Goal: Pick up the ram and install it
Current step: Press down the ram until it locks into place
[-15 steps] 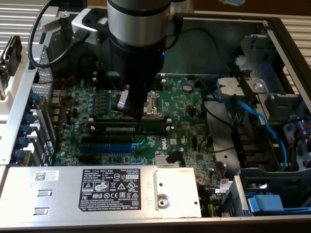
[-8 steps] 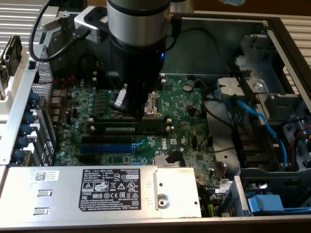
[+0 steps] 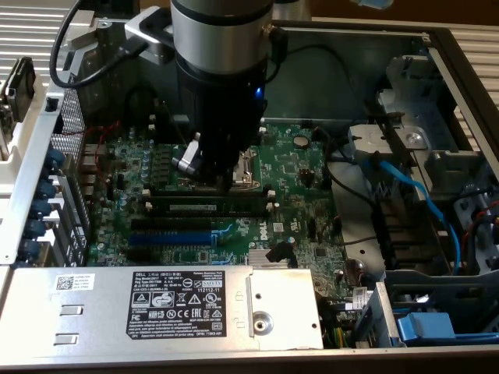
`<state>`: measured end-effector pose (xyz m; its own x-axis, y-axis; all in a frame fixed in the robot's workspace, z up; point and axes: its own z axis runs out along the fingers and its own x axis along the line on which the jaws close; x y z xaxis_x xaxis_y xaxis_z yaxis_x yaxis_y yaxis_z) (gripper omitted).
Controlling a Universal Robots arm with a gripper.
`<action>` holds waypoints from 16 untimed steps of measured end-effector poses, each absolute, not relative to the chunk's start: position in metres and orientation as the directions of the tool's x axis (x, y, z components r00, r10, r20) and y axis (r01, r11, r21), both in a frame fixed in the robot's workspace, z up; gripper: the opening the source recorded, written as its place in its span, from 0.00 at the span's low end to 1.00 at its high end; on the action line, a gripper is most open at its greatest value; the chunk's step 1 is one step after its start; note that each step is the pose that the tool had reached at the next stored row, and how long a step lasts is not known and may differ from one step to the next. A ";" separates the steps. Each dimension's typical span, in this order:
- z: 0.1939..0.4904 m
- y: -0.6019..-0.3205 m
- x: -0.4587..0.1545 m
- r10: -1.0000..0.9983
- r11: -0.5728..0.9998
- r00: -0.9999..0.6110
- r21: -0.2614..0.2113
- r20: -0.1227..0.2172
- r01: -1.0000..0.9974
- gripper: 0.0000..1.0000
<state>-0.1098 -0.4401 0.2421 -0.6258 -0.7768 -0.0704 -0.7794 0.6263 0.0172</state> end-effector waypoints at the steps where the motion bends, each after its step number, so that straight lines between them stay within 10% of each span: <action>1: 0.242 -0.440 -0.110 -0.768 0.637 -0.636 0.017 -0.070 -0.771 0.10; 16: 0.242 -0.440 -0.110 -0.627 0.777 -0.776 0.017 -0.070 -0.629 0.10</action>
<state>-0.1098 -0.4401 0.2421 -0.7762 -0.6266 -0.0705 -0.6290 0.7772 0.0172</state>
